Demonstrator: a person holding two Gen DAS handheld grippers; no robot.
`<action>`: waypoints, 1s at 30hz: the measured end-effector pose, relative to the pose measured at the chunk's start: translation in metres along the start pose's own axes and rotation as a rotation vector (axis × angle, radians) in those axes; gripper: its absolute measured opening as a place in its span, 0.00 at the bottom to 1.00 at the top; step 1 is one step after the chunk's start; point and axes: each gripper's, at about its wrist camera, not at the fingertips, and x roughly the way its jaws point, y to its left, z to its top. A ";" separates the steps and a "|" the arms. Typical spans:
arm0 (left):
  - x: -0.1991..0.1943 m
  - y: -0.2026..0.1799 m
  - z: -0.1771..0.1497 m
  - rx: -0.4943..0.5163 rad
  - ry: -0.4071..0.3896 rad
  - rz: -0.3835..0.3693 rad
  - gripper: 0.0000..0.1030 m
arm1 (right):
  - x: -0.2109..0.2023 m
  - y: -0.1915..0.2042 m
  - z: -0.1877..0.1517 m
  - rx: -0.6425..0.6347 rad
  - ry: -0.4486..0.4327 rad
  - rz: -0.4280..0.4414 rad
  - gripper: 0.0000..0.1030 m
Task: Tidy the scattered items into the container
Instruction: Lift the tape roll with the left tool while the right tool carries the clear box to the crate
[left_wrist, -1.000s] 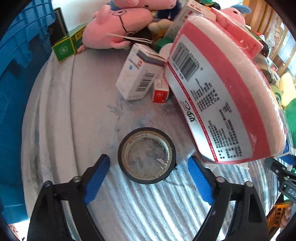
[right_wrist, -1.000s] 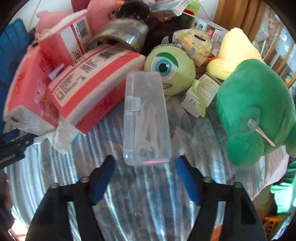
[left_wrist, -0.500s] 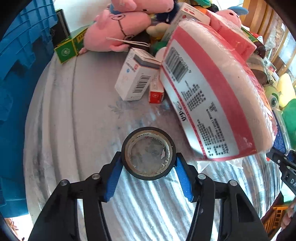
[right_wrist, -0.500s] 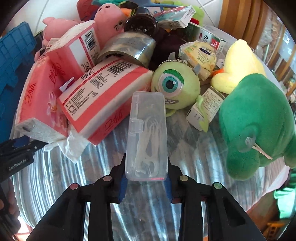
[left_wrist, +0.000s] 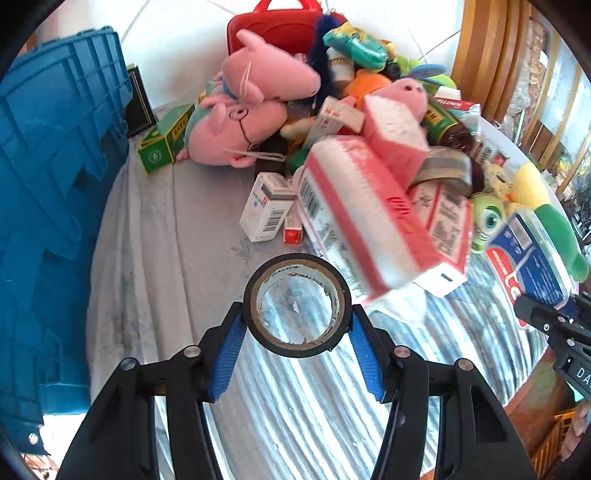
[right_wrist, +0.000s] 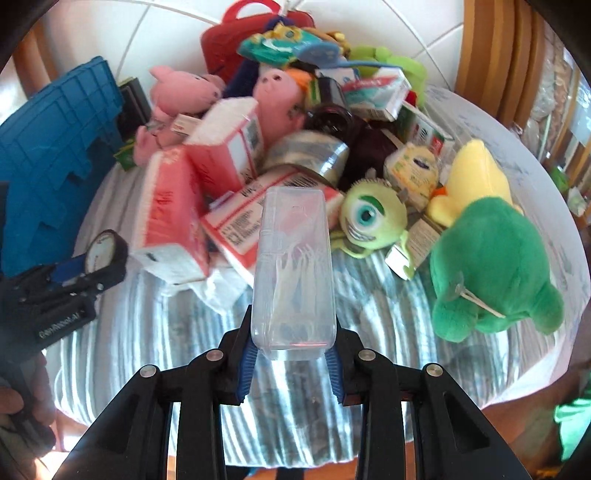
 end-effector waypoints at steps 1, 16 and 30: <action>-0.005 -0.001 0.000 -0.003 -0.004 0.001 0.54 | 0.006 0.020 -0.023 -0.010 -0.006 0.008 0.31; -0.085 0.011 -0.019 -0.076 -0.116 0.106 0.54 | 0.026 0.074 0.015 -0.230 -0.109 0.161 0.31; -0.198 0.092 -0.048 -0.049 -0.344 0.107 0.54 | -0.069 0.188 0.004 -0.279 -0.310 0.150 0.31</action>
